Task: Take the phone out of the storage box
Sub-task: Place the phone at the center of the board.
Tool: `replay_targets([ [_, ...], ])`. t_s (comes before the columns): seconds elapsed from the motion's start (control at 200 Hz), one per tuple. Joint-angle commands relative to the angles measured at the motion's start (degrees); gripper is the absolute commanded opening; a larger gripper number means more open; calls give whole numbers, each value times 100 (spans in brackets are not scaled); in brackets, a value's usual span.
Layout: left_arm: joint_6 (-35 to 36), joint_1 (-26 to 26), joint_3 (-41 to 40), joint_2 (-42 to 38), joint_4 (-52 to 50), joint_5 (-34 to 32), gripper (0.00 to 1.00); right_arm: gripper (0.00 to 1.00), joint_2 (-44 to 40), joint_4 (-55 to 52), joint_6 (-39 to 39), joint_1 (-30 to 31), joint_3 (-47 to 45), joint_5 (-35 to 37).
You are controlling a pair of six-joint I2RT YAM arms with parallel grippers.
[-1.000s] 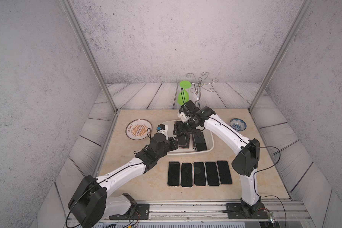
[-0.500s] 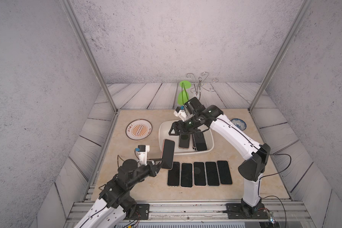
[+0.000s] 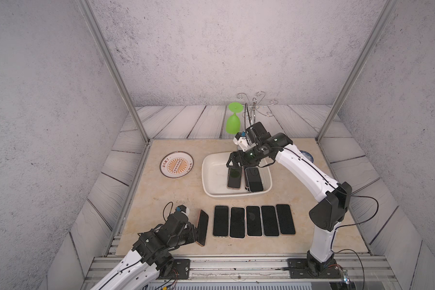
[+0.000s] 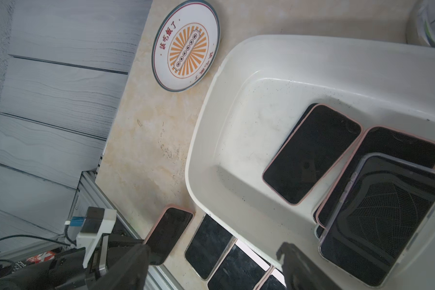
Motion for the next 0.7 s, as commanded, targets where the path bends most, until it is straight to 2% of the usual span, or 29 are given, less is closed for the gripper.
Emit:
replay_targets([
  [0.0,68,-10,-122,47,465,-233,0,87,-287,-62,-243,-22,-90,80],
  [0.215,-152,-3,-821,13,1590,12,0,87,-151,-140,-331,-33,-118,98],
  [0.49,-283,-10,-1428,-474,1835,84,0,87,113,-262,-378,-40,-104,-16],
  [0.56,-353,-10,-1620,-679,1903,102,12,87,159,-231,-401,-40,-179,-36],
  [0.676,-474,-10,-1735,-880,1590,32,39,87,335,-290,-432,-40,-210,-4],
  [0.696,-491,-3,-1727,-897,1501,1,48,87,373,-309,-430,-41,-213,14],
])
